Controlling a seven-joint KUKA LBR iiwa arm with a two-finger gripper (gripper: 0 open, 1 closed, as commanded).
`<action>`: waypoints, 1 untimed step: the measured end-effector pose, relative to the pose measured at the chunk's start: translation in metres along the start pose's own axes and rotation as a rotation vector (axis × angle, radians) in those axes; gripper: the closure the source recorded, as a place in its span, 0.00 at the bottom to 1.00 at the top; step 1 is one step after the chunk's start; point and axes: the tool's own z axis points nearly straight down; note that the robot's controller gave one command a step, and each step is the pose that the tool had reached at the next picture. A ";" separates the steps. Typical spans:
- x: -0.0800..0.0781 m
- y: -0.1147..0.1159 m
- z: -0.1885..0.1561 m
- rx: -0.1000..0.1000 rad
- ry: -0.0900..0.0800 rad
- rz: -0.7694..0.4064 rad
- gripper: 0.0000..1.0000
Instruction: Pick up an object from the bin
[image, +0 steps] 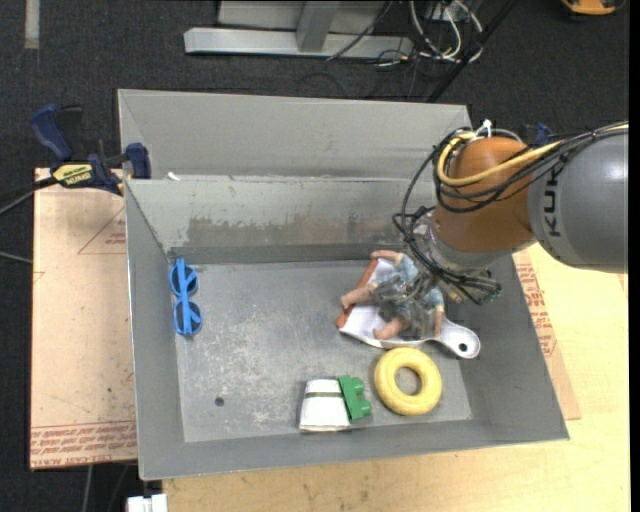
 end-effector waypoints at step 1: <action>0.004 0.003 -0.011 -0.002 -0.003 -0.001 1.00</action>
Offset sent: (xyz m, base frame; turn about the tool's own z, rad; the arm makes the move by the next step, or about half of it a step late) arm -0.0023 -0.0055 0.1207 -0.0189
